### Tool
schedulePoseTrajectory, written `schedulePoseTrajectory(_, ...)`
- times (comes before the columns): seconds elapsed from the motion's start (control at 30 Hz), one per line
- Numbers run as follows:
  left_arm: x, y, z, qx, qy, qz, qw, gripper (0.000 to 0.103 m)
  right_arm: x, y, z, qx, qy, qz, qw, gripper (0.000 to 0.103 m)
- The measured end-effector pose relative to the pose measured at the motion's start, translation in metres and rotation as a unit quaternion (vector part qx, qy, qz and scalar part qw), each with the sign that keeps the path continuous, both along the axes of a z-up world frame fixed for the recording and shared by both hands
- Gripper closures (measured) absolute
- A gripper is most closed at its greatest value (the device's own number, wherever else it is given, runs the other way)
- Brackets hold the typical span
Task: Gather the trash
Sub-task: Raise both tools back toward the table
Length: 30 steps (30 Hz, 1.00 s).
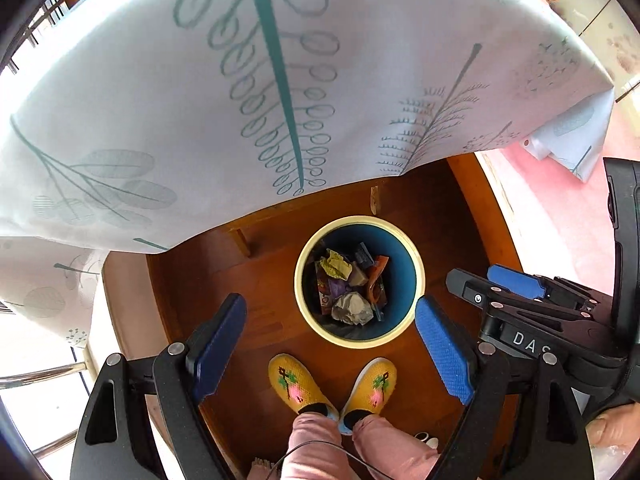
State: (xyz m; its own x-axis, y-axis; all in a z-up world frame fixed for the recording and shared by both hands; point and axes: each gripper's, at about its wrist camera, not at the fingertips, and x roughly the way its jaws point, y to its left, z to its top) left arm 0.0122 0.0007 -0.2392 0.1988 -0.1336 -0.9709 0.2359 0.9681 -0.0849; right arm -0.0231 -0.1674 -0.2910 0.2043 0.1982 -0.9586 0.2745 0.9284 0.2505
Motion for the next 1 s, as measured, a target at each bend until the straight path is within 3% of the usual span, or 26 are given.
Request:
schedulePoseTrajectory(0.17, -0.012, 0.003, 0.050, -0.001, -0.005, -0.001, 1.0000, 0.016, -0.012, 0.001, 0.045, 0.004, 0.002, 0.010, 1.000, 0.053)
schedulePoseTrajectory(0.33, -0.027, 0.006, 0.109, 0.012, -0.037, -0.001, 0.9992, 0.016, -0.027, 0.003, 0.095, 0.008, -0.004, 0.031, 0.999, 0.053)
schedulePoseTrajectory(0.6, -0.040, 0.019, 0.199, 0.003, -0.084, 0.023, 0.9962, 0.017, -0.049, -0.006, 0.177, 0.007, -0.053, 0.054, 0.997, 0.053)
schedulePoseTrajectory(1.0, -0.018, 0.045, 0.330, 0.021, -0.211, 0.079, 0.9741, 0.020, -0.034, -0.023, 0.297, -0.020, -0.178, 0.085, 0.980, 0.053)
